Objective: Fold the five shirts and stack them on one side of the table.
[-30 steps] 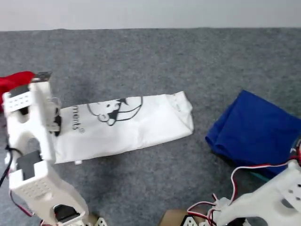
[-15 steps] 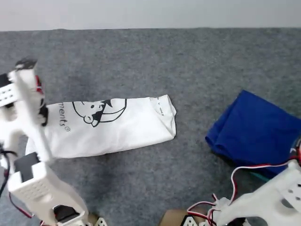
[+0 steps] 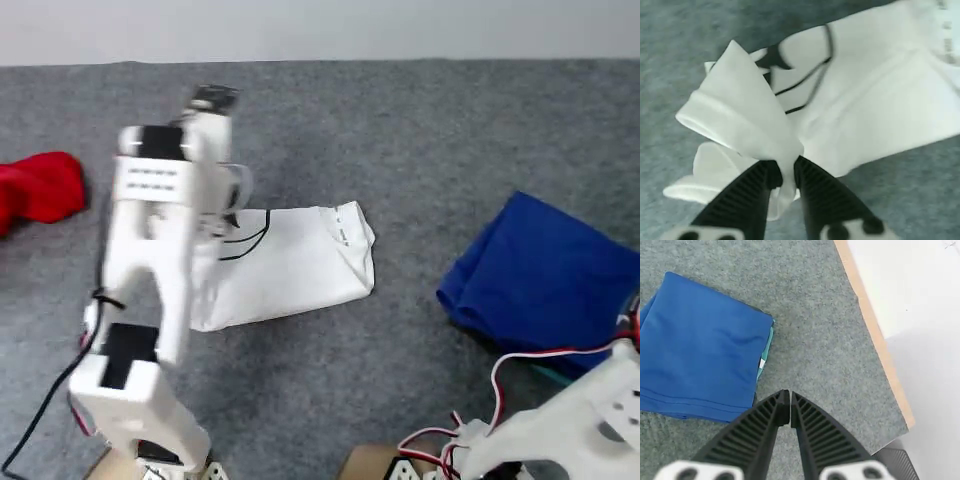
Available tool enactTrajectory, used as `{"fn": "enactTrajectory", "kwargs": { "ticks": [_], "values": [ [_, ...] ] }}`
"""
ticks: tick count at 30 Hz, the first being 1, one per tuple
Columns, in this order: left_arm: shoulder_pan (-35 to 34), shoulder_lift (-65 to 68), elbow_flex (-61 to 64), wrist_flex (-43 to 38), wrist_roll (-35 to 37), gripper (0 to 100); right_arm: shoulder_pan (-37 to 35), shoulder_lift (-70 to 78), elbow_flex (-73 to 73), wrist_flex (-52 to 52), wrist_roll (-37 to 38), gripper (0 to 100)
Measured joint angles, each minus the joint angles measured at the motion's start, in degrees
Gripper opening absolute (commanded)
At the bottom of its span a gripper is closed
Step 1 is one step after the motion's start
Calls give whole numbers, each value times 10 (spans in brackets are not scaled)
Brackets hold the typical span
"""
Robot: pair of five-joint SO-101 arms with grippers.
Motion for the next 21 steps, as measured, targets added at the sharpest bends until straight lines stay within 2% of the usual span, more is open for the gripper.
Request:
{"fn": "enactTrajectory", "kwargs": {
  "ticks": [7, 18, 21],
  "values": [
    [91, 10, -32, -5, 48, 4, 0, 0, 0, 0, 0, 9],
    [148, 222, -283, 2, 80, 5, 0, 0, 0, 0, 0, 9],
    [164, 258, -319, 2, 84, 5, 0, 0, 0, 0, 0, 9]
  ]
}}
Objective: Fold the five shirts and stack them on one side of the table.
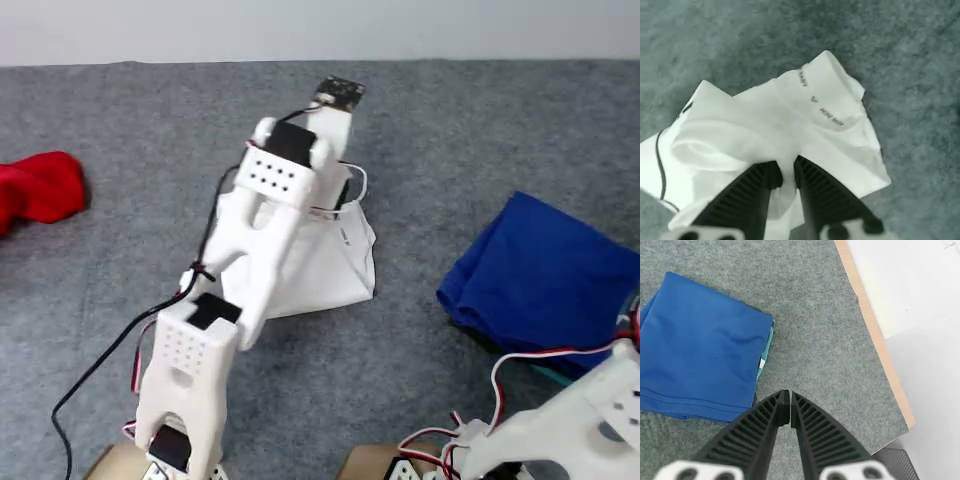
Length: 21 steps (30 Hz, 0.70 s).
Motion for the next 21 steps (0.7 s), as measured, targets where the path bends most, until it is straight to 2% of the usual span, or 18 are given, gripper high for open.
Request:
{"fn": "enactTrajectory", "kwargs": {
  "ticks": [4, 10, 21],
  "values": [
    [15, 10, -10, 0, 0, 13, 0, 0, 0, 0, 0, 9],
    [17, 10, -10, 0, 0, 185, 0, 0, 0, 0, 0, 9],
    [9, -25, -5, 0, -32, 181, 0, 0, 0, 0, 0, 9]
  ]
}}
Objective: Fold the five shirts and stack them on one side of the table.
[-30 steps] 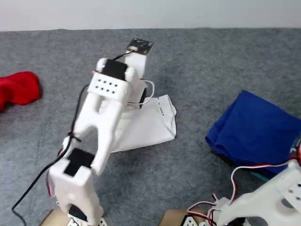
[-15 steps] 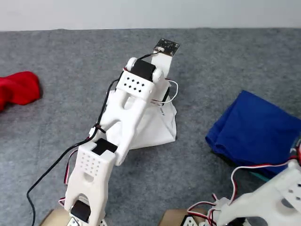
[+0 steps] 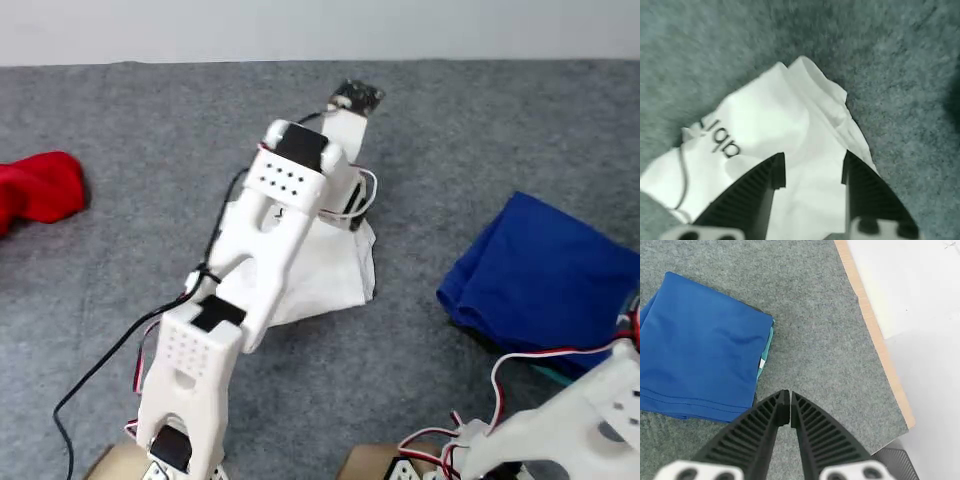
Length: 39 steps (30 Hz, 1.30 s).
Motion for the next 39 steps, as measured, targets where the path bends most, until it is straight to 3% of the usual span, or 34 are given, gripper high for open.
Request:
{"fn": "enactTrajectory", "kwargs": {
  "ticks": [7, 14, 24, 35, 39],
  "values": [
    [-76, -112, 92, 0, -37, 10, 0, 0, 0, 0, 0, 9],
    [-135, -117, 237, -14, -89, 8, 0, 0, 0, 0, 0, 9],
    [-117, -64, 241, -20, -111, 155, 0, 0, 0, 0, 0, 9],
    [-99, -48, 241, -55, -122, 148, 0, 0, 0, 0, 0, 9],
    [-83, -36, 241, -57, -121, 39, 0, 0, 0, 0, 0, 9]
  ]
}}
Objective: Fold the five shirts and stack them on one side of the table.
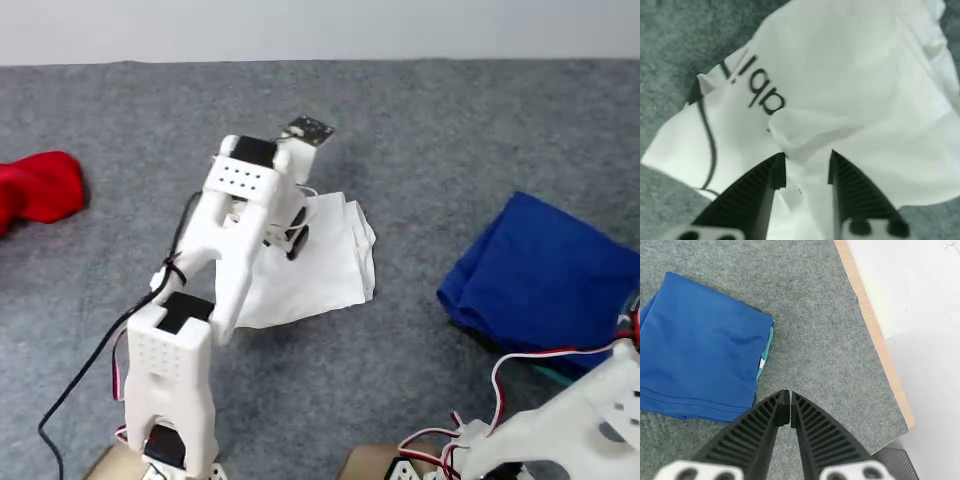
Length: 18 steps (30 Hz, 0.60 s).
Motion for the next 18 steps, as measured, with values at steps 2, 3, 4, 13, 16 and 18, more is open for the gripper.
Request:
{"fn": "enactTrajectory", "kwargs": {
  "ticks": [2, 3, 4, 13, 16, 18],
  "values": [
    [15, 0, 0, 0, -3, 6, 0, 0, 0, 0, 0, 9],
    [23, 3, 0, 0, -8, 6, 0, 0, 0, 0, 0, 9],
    [31, 4, 0, 0, -15, 6, 0, 0, 0, 0, 0, 9],
    [67, 5, -35, 47, -18, 6, 0, 0, 0, 0, 0, 9],
    [87, 5, -41, 55, -18, 6, 0, 0, 0, 0, 0, 9],
    [105, 5, -39, 55, -13, 8, 0, 0, 0, 0, 0, 9]
  ]
}}
